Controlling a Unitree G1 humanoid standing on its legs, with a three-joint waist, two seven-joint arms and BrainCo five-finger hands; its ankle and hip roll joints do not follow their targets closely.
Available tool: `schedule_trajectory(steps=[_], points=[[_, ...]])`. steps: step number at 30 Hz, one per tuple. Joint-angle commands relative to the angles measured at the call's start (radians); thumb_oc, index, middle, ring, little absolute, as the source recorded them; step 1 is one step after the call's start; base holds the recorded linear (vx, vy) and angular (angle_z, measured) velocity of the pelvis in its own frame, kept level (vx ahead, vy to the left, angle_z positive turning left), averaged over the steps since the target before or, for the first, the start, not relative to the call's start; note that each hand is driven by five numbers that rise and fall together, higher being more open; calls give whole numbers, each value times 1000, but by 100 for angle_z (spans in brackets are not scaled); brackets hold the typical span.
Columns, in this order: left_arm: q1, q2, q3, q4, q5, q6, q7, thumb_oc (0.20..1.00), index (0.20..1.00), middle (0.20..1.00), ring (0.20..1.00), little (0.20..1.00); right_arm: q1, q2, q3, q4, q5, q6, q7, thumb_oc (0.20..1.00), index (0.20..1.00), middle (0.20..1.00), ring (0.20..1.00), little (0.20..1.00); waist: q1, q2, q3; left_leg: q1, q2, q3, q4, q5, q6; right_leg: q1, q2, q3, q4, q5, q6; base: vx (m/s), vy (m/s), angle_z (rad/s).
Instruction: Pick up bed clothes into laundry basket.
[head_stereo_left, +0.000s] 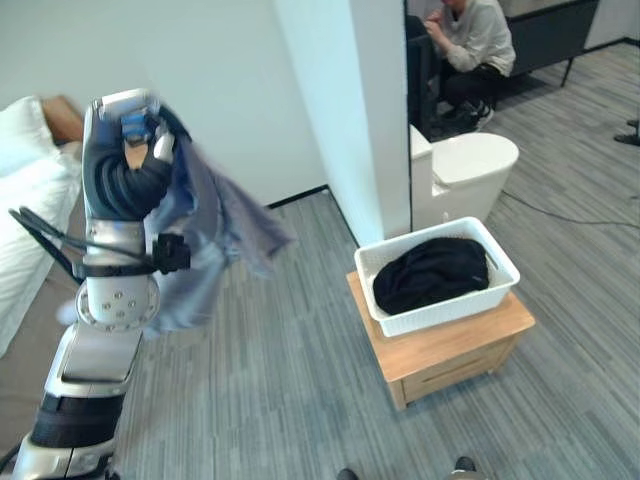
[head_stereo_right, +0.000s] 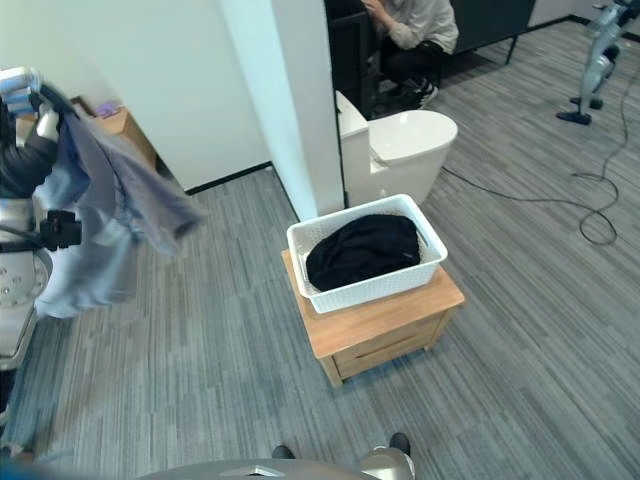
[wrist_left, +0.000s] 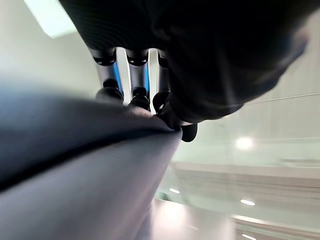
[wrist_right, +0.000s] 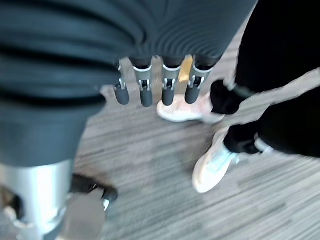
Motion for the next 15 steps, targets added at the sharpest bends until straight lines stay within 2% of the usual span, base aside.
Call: schedule_trajectory(steps=[1,6,7,8,10,15], points=[[-224,77,-21,58,18,-11,30,200,200,200,200,200,-88,25,28,3,-40,1,-2,1000,1000,1000,1000,1000,-22,-53,43,71,104,-21,13,-34,-76,2,-85,8,17,-39,71,0,0,0],[-532,120,-200,232,91,43,87,200,200,200,200,200,-97,18,49,2,-16,-4,-8,1000,1000,1000,1000,1000,-52,-50,36,67,102,-12,13,-34,-79,-9,-90,15,17,-28,79,-2,-3,-3],[-544,120,-211,240,92,42,89,200,200,200,200,200,-98,22,46,3,-16,-4,-7,1000,1000,1000,1000,1000,-50,-53,37,67,102,-13,13,-34,-79,-9,-90,15,17,-28,79,12,-13,-10],[-655,129,-281,319,132,75,110,200,200,200,200,200,-98,20,52,7,1,-7,-8,1000,1000,1000,1000,1000,-60,-52,35,67,100,-10,13,-32,-79,-11,-88,18,17,-25,81,10,-13,-12],[-745,138,-334,394,153,98,120,200,200,200,200,200,-96,19,54,7,13,-11,-9,1000,1000,1000,1000,1000,-69,-52,33,67,100,-6,13,-31,-79,-15,-88,22,17,-22,83,6,-13,-7],[-853,141,-403,482,176,124,124,200,200,200,200,200,-90,19,63,11,19,-13,-6,1000,1000,1000,1000,1000,-82,-51,31,67,97,-1,13,-32,-79,-24,-88,30,17,-19,86,5,-2,-5]])
